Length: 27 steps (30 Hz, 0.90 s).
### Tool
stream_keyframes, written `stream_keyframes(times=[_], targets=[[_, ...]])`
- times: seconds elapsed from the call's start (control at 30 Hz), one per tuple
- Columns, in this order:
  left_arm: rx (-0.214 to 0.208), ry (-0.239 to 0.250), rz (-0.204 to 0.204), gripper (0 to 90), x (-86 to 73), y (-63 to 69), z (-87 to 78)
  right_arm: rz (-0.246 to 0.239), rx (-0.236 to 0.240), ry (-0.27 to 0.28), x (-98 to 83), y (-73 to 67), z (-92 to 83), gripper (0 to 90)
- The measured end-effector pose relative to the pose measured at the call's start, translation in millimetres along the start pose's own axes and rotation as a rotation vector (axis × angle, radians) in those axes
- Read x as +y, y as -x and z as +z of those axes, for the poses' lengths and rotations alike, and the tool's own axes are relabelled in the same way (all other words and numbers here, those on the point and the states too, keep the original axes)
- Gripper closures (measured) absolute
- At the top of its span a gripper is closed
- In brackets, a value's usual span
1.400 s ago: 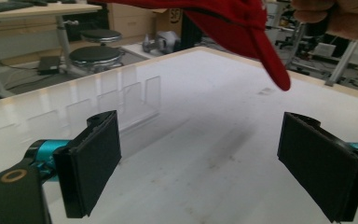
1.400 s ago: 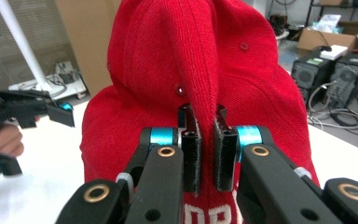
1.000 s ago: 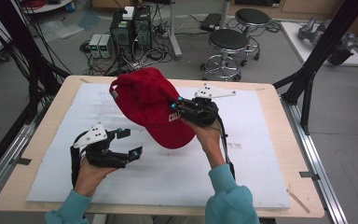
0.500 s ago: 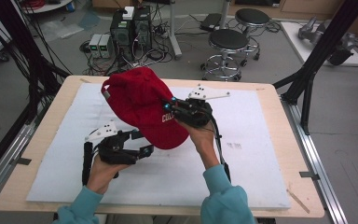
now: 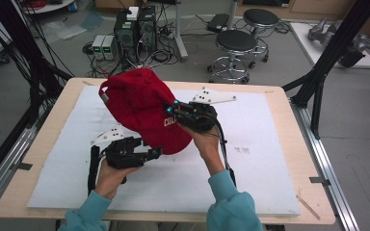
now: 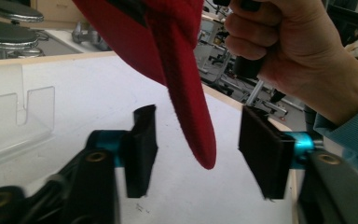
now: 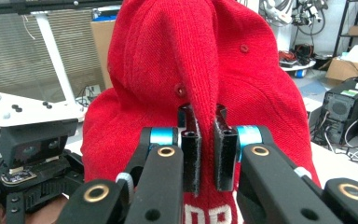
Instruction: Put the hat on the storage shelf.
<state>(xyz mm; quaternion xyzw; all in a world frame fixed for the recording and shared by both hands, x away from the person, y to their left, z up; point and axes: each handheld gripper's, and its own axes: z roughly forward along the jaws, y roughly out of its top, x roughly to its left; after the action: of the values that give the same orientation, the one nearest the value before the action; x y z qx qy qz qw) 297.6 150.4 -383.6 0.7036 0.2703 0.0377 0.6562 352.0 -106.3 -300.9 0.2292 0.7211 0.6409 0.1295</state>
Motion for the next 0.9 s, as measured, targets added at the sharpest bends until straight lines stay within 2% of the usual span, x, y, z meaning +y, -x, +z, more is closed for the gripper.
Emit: stream_keyframes(times=[0.17,0.23,0.33,0.43,0.67,0.9], targets=[[-0.006,0.000,0.025,64.4,0.2,1.2,-1.2,-0.010,0.012,0.005,0.1,-1.6,1.2,84.6],[0.005,-0.005,0.025,67.0,0.4,1.6,-1.6,-0.012,0.016,0.005,-0.2,-2.4,1.7,84.6],[0.001,0.000,0.032,74.4,0.8,2.6,-2.9,-0.017,0.022,-0.003,-1.2,-3.5,2.5,84.5],[-0.018,-0.002,0.008,77.3,1.4,2.4,-3.6,-0.022,0.026,-0.001,-1.4,-3.4,3.1,84.5],[-0.030,-0.016,-0.040,84.2,3.0,1.3,-6.3,-0.042,0.041,-0.002,-1.2,-6.1,4.5,84.2],[-0.026,-0.026,-0.042,85.0,4.3,1.7,-8.8,-0.064,0.054,0.002,-0.6,-7.4,4.4,83.0]])
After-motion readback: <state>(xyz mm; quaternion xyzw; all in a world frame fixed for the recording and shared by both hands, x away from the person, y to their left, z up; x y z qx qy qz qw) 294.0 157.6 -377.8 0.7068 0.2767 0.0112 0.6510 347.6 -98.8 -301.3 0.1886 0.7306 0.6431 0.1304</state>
